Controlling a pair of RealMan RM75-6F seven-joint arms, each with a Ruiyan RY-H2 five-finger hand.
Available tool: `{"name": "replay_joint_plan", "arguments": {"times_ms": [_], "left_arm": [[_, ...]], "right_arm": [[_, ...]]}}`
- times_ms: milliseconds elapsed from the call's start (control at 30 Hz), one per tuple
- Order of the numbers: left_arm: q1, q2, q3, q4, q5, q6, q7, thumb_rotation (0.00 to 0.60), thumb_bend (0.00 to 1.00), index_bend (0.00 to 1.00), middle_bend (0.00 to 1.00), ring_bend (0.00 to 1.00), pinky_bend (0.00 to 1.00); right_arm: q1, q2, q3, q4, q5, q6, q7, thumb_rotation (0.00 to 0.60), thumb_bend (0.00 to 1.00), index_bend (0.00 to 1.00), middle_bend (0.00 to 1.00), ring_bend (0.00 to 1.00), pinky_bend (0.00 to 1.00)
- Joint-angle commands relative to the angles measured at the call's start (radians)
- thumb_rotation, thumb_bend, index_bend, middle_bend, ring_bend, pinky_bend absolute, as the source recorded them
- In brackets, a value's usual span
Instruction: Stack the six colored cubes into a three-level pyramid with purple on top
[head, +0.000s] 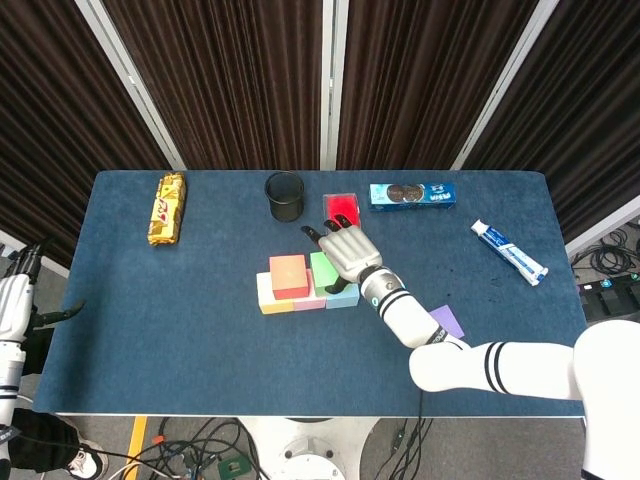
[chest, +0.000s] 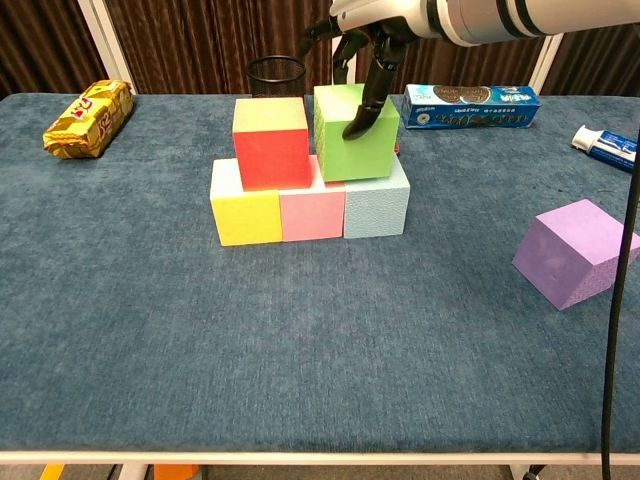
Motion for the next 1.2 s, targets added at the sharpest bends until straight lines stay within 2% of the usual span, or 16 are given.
{"name": "replay_joint_plan", "arguments": {"times_ms": [33,500,1000,1067,1200], "left_arm": [[0.002,-0.001,0.002,0.000,0.005,0.002,-0.003,0.600,0.16,0.06,0.08,0.03,0.15],[0.006,-0.007,0.007,0.011,0.009,-0.002,-0.014,0.600,0.16,0.06,0.08,0.03,0.15],[0.007,-0.011,0.005,0.026,0.007,-0.010,-0.030,0.600,0.16,0.06,0.08,0.03,0.15],[0.008,-0.012,0.006,0.025,0.010,-0.008,-0.030,0.600,0.16,0.06,0.08,0.03,0.15],[0.009,-0.012,0.006,0.027,0.011,-0.006,-0.035,0.600,0.16,0.06,0.08,0.03,0.15]], "right_arm": [[0.020,0.007,-0.002,-0.025,0.051,0.027,-0.034,0.600,0.15,0.00,0.63,0.08,0.00],[0.047,-0.029,-0.004,-0.016,0.126,0.041,-0.083,0.600,0.16,0.00,0.63,0.08,0.00],[0.050,-0.046,-0.001,-0.007,0.145,0.045,-0.102,0.600,0.16,0.00,0.62,0.08,0.00],[0.049,-0.046,0.000,-0.007,0.148,0.043,-0.103,0.600,0.14,0.00,0.59,0.08,0.00],[0.047,-0.040,0.005,-0.008,0.152,0.027,-0.096,0.600,0.10,0.00,0.43,0.06,0.00]]}}
